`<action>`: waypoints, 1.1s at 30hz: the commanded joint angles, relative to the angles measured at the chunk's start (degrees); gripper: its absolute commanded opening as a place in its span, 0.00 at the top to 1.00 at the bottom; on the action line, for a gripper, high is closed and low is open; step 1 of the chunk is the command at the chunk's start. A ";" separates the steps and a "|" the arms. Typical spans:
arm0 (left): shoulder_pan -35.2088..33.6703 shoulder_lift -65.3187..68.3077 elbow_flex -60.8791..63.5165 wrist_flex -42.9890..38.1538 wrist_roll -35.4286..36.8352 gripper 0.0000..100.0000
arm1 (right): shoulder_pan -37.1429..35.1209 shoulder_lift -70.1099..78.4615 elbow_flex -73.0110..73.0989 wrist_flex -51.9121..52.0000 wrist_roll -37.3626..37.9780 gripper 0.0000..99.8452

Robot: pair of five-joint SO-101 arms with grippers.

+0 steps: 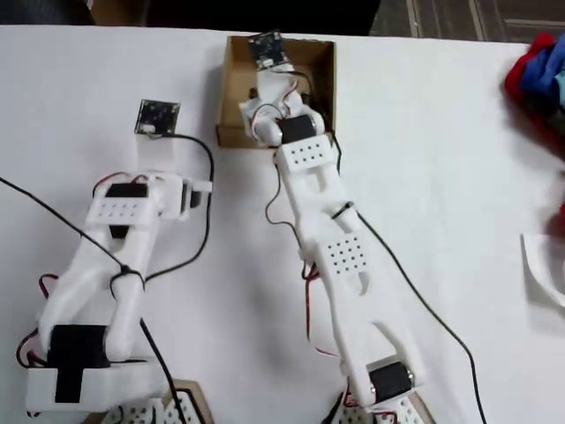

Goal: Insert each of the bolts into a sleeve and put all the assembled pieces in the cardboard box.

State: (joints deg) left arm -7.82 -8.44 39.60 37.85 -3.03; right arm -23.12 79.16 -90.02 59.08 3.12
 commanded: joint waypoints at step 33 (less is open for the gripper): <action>-0.26 -0.35 -0.13 -0.97 -0.62 0.77 | 0.57 -2.15 1.23 -2.42 -2.37 0.86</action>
State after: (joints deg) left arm -7.74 -8.44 39.60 37.85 -3.03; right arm -22.95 78.99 -87.21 58.02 0.84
